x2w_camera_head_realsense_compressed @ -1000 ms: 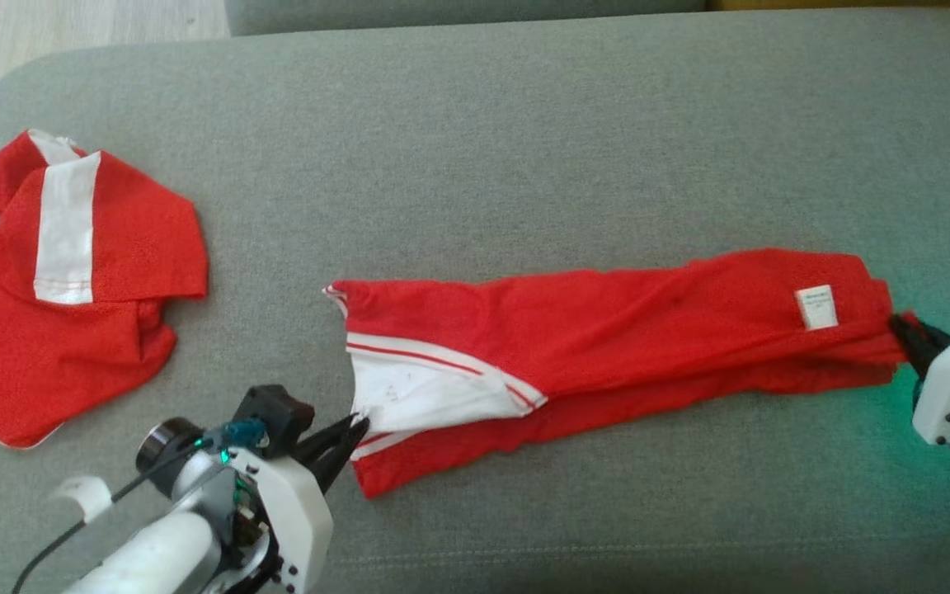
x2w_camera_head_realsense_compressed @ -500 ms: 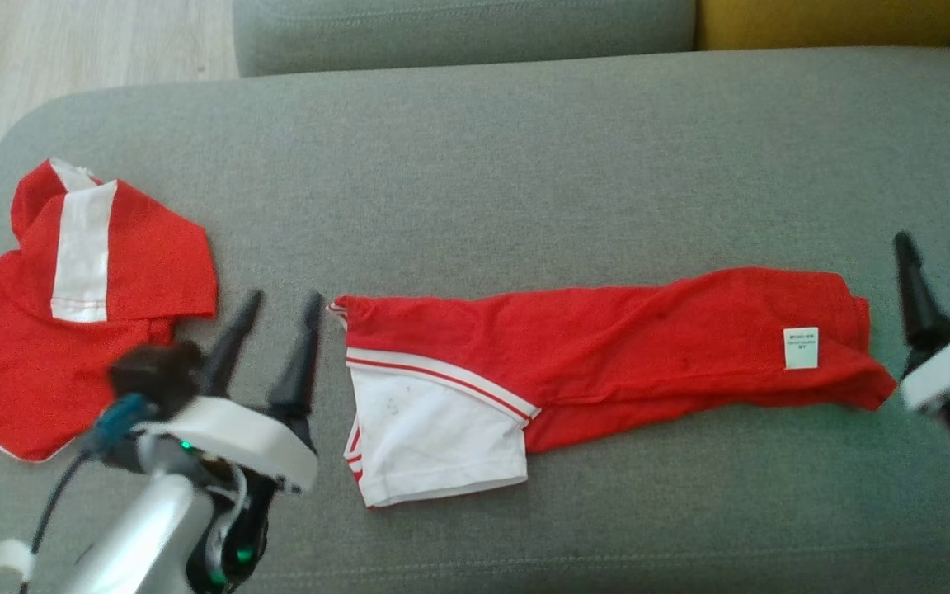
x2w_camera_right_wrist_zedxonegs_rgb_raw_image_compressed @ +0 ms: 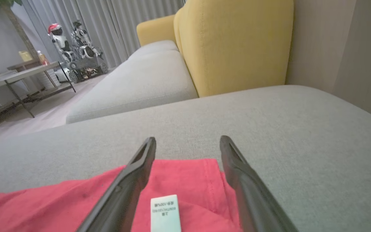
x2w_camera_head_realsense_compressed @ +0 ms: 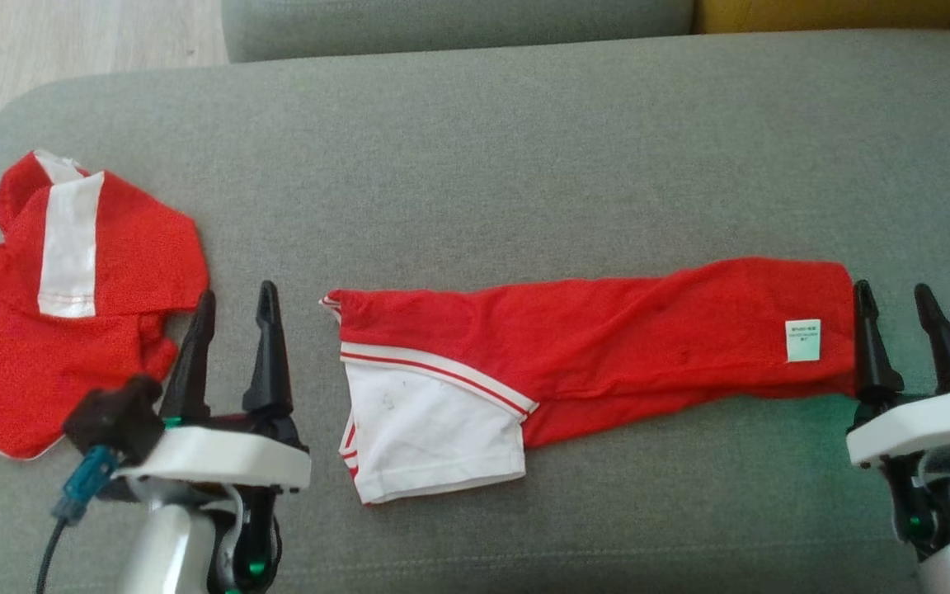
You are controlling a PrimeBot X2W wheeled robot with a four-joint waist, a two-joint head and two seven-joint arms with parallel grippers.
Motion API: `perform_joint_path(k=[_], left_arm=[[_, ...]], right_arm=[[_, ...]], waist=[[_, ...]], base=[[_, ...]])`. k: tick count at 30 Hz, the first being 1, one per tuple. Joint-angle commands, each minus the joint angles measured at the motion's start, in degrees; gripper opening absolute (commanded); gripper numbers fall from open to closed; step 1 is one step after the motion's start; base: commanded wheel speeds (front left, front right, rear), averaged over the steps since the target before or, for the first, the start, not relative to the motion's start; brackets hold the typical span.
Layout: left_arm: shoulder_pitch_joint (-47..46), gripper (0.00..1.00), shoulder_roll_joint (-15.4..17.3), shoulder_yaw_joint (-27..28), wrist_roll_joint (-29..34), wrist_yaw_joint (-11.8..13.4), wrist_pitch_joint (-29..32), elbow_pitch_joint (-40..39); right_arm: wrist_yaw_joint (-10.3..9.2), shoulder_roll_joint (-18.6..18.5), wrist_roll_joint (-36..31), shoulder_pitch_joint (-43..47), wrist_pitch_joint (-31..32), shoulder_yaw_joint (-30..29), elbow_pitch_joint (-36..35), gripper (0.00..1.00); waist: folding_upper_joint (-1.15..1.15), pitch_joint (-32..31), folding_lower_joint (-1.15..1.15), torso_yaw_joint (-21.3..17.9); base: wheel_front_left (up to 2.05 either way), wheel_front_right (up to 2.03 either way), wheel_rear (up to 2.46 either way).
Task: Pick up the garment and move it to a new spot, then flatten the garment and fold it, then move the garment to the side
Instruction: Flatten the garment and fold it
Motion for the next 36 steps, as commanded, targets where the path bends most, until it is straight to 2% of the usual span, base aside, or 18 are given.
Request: perform_joint_path(k=[1,6,11,18,25,26,27,31,36], left_arm=[[-2.46,1.0,-0.06,2.53,1.61,-0.92,-0.34,-1.25],[-3.32,1.0,-1.35,4.25,4.11,-3.63,-0.34,0.53],[-4.32,1.0,-1.84,4.67,5.44,-5.22,-0.34,1.75],[-5.64,1.0,-1.98,4.51,5.77,-5.75,-0.34,2.32],[-6.14,1.0,-1.99,4.83,5.8,-5.43,-0.34,2.5],[-6.22,1.0,-2.0,4.81,5.8,-5.32,-0.35,2.53],[-6.28,1.0,-2.0,4.75,5.75,-5.24,-0.35,2.53],[-6.34,1.0,-2.0,4.56,5.59,-5.07,-0.35,2.47],[-6.23,1.0,-2.0,4.47,5.38,-4.86,-0.35,2.33]], right_arm=[[-0.05,-0.33,-1.19,-1.5,0.79,-0.39,-0.93,1.0],[-0.05,2.63,-2.52,-4.31,5.04,-4.86,4.02,1.0],[-0.05,3.59,-4.26,-7.77,8.23,-8.39,10.71,1.0],[-0.05,3.69,-7.4,-11.8,9.55,-12.43,19.04,1.0],[-0.05,4.62,-5.38,-13.48,12.88,-9.85,23.66,1.0],[-0.05,4.7,-4.62,-13.55,13.24,-9.19,23.81,0.43],[-0.05,4.61,-3.97,-13.58,13.27,-8.63,23.82,0.0],[-0.05,3.94,-2.17,-13.58,12.67,-8.17,23.67,0.0],[-0.05,0.83,-2.18,-14.02,10.23,-10.63,24.5,0.0]], waist=[[0.0,0.6,0.0,0.13],[0.0,2.18,0.0,0.77],[0.0,3.9,0.0,1.63],[0.0,5.64,0.0,2.63],[0.0,5.84,0.0,2.41],[0.0,5.77,0.0,2.31],[0.0,5.68,0.0,2.19],[0.0,5.38,0.0,1.8],[0.0,5.12,0.0,1.11]], base=[[0.0,0.0,0.0],[0.0,0.0,0.0],[0.0,0.0,0.0],[0.0,0.0,0.0],[0.0,0.0,0.0],[0.0,0.0,0.0],[0.0,0.0,0.0],[0.0,0.0,0.0],[0.0,0.0,0.0]])
